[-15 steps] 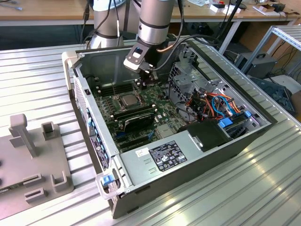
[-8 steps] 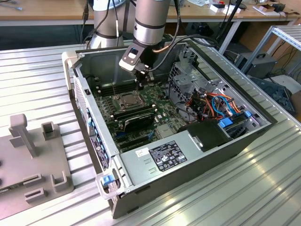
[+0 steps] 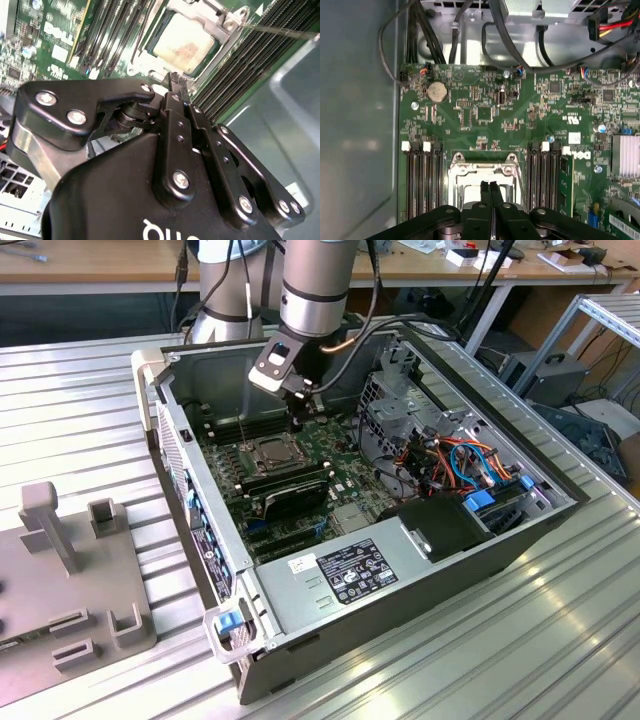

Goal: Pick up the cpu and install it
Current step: 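Close the cpu cover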

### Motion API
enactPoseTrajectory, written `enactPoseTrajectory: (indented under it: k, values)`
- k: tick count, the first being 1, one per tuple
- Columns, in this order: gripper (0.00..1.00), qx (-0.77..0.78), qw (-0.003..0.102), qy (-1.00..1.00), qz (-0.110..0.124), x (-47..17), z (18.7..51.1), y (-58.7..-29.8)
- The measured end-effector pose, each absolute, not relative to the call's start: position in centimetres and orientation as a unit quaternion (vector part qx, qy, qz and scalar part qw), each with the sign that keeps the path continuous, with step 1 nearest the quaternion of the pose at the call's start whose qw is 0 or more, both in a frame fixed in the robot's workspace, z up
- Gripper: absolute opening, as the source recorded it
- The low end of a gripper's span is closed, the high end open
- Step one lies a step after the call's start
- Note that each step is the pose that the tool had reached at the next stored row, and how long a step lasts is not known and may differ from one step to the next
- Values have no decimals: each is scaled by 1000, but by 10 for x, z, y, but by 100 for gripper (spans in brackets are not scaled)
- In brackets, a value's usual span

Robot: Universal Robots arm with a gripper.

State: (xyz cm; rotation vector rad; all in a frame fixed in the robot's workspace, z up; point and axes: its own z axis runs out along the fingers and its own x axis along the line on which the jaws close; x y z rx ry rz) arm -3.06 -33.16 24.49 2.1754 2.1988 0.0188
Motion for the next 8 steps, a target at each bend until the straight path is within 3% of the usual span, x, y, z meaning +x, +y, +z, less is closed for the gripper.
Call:
enactPoseTrajectory:
  k: [8]
  values:
    - [11, 703, 25, 711, 5, -65, 238, -332]
